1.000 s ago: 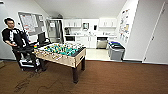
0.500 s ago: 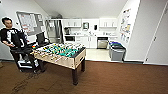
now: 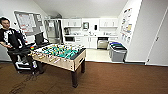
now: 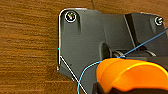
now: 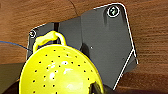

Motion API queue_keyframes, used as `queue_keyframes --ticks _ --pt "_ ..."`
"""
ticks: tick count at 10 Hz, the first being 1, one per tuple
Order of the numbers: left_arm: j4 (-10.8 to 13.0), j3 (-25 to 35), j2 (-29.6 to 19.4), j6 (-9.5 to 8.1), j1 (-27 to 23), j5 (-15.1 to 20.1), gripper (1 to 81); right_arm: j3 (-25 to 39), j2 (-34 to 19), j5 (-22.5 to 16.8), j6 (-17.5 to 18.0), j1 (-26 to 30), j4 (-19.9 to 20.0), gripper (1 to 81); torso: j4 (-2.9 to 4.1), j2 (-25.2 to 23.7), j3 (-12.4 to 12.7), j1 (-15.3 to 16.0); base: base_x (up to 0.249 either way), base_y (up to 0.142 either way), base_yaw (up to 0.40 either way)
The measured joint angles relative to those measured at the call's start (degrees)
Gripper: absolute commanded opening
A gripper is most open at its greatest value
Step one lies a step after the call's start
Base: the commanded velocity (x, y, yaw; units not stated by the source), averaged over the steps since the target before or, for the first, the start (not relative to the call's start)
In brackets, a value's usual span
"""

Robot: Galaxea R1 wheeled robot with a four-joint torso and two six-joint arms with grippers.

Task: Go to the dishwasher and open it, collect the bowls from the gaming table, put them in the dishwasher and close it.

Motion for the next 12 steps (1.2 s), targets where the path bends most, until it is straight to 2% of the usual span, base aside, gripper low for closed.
queue_keyframes --ticks 2,12 --pt "0.0 -0.05 -0.11 0.0 0.32 0.2 1.0 0.0 0.21 -0.17 0.0 -0.16 -0.04 1.0 0.0 0.0 0.0 0.0 0.147 0.0 0.0" --pt "0.0 -0.06 -0.2 0.0 0.04 0.21 1.0 -0.01 0.54 -0.15 0.0 -0.05 -0.13 1.0 0.0 0.0 0.0 -0.02 0.159 -0.076 0.0"
